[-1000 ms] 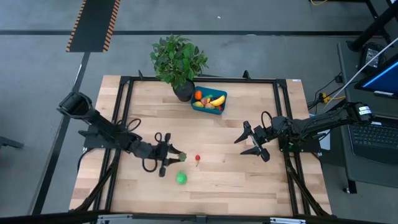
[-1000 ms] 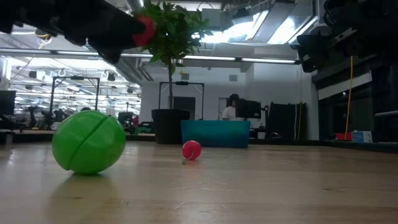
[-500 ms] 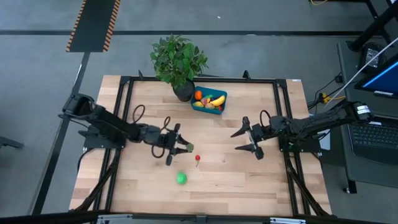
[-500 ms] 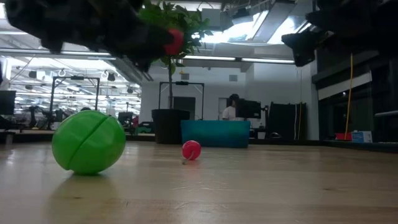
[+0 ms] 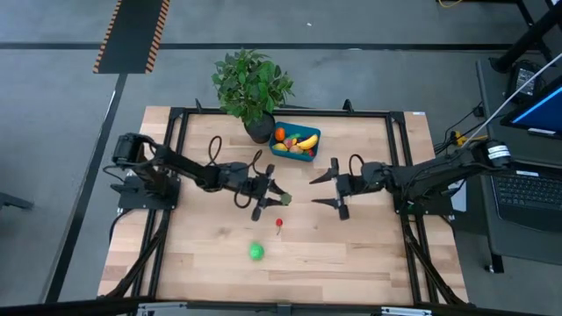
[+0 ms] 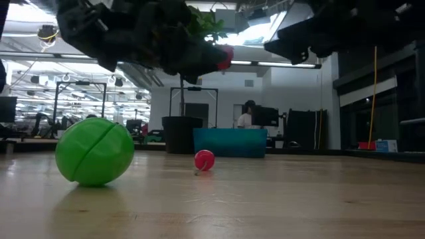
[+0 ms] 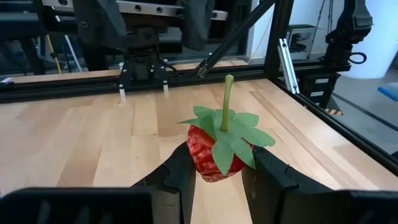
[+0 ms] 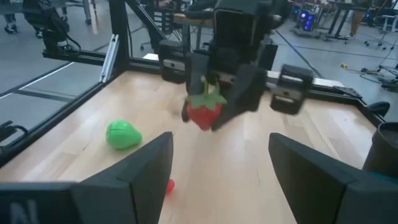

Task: Pick and placing Produce into tupperware
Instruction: Put the red strawberry into the blue container

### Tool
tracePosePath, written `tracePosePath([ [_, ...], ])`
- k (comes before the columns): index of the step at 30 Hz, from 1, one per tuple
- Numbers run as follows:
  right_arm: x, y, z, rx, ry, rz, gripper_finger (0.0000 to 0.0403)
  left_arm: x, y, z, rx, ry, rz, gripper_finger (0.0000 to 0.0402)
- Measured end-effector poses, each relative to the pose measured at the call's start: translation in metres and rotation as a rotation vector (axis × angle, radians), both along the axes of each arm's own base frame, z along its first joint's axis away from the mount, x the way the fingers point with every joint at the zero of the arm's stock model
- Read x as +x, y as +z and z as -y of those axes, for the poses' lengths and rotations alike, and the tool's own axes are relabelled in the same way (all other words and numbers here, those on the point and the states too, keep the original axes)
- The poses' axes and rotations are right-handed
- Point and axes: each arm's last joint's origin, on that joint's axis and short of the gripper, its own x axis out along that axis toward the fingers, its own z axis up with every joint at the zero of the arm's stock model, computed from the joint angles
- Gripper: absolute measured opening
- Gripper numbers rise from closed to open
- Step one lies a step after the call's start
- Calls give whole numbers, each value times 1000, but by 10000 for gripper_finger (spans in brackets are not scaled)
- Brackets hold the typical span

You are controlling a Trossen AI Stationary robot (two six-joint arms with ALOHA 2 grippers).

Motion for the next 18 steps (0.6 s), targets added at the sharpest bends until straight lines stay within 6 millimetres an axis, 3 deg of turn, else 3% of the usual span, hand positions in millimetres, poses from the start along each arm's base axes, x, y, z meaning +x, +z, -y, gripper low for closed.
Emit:
tracePosePath([
  [8,22,4,-2,-4,7,-15,259,6,1,-15,6,-14,9,99],
  [18,52,9,-5,-27,14,-21,192,6,1,-16,8,-14,10,99],
])
